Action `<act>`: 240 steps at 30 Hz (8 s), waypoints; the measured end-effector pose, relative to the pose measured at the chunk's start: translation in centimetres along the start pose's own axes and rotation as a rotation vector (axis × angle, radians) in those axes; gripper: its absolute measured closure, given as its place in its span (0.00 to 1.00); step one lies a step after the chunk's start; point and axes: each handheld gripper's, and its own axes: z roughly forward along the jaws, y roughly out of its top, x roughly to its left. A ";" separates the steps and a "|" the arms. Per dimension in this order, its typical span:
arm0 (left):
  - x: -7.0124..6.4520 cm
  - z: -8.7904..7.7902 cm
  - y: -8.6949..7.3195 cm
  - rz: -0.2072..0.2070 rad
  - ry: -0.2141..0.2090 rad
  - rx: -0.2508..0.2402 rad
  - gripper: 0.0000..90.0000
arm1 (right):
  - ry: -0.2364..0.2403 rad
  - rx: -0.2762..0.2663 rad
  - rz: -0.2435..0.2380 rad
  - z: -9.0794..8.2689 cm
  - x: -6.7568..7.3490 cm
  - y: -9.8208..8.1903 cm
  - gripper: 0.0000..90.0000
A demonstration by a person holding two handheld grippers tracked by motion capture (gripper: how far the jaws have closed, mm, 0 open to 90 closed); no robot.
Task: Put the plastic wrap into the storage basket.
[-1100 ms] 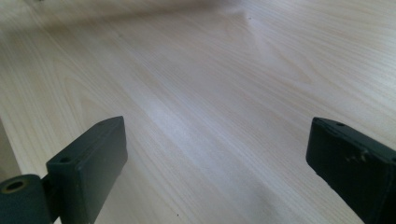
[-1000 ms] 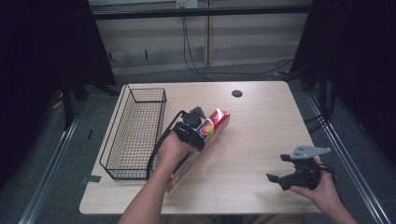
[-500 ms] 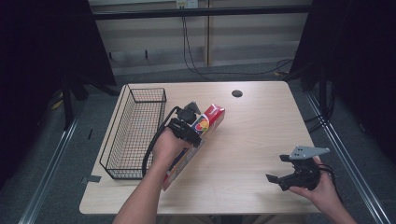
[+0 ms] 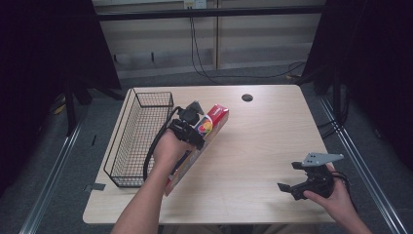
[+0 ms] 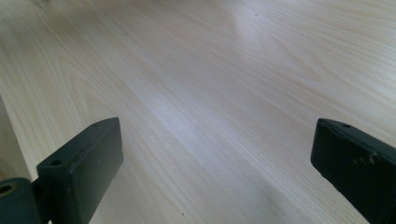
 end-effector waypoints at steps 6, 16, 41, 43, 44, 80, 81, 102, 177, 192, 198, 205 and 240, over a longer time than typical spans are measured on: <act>0.8 -0.5 -0.1 -0.016 -0.006 -0.007 0.49 | 0.001 -0.003 0.011 -0.1 -0.2 0.0 0.03; 1.7 -1.5 -0.5 -0.055 0.005 -0.017 0.49 | -0.002 -0.015 0.017 -0.3 -0.3 0.0 0.03; 4.4 -3.3 -1.8 -0.150 0.028 -0.035 0.48 | 0.004 -0.011 0.007 -0.3 -0.2 0.0 0.03; 4.6 -3.4 -2.0 -0.162 0.030 -0.036 0.48 | -0.001 -0.011 0.007 -0.3 -0.2 0.0 0.03; 4.8 -3.4 -2.0 -0.158 0.030 -0.039 0.48 | 0.002 -0.010 0.009 -0.3 -0.2 0.0 0.03; 8.1 -4.8 -3.7 -0.271 0.091 -0.065 0.48 | 0.017 -0.006 0.007 -0.3 -0.1 0.1 0.03; 8.2 -4.9 -3.8 -0.271 0.094 -0.060 0.48 | 0.017 -0.006 0.005 -0.3 -0.1 0.1 0.03; 10.4 -5.0 -5.6 -0.373 0.128 -0.077 0.48 | 0.014 0.004 -0.005 -0.1 0.1 0.1 0.03; 12.6 -0.9 -7.3 -0.582 0.179 -0.086 0.48 | 0.035 0.017 -0.017 0.0 0.2 0.0 0.03; 12.7 -0.3 -7.5 -0.615 0.178 -0.079 0.47 | 0.038 0.015 -0.022 -0.1 0.3 0.0 0.03; 12.9 -0.2 -7.6 -0.625 0.178 -0.075 0.47 | 0.034 0.023 -0.028 0.0 0.3 0.0 0.03; 13.1 -0.2 -7.7 -0.622 0.175 -0.075 0.47 | 0.035 0.023 -0.028 0.0 0.3 0.0 0.03; 13.5 0.2 -8.0 -0.602 0.176 -0.054 0.47 | 0.039 0.028 -0.032 0.1 0.4 0.1 0.03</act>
